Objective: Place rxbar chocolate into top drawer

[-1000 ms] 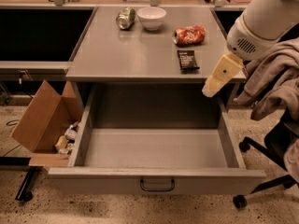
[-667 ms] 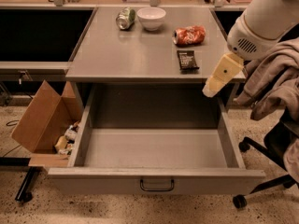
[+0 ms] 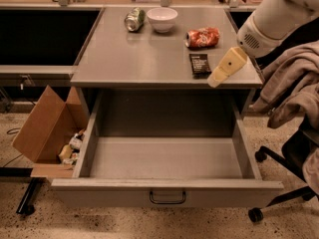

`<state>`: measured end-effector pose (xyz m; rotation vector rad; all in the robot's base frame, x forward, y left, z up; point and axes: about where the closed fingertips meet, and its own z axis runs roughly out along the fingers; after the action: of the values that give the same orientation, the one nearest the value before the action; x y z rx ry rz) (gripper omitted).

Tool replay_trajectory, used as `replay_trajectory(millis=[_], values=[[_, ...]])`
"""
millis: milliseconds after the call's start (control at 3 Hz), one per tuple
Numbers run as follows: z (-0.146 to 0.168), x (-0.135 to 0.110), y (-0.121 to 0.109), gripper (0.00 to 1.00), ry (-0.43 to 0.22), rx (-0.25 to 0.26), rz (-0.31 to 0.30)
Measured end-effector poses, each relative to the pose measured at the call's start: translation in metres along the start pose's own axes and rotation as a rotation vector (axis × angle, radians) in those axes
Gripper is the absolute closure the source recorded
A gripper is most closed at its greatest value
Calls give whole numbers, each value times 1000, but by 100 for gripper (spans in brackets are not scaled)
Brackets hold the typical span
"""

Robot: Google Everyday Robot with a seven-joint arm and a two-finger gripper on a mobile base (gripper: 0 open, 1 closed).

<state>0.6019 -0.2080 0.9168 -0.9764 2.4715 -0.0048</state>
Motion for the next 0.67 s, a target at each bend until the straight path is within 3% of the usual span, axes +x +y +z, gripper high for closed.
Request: replay_trajectory(millis=[667], values=[[50,-26,-37,0,27,53,239]])
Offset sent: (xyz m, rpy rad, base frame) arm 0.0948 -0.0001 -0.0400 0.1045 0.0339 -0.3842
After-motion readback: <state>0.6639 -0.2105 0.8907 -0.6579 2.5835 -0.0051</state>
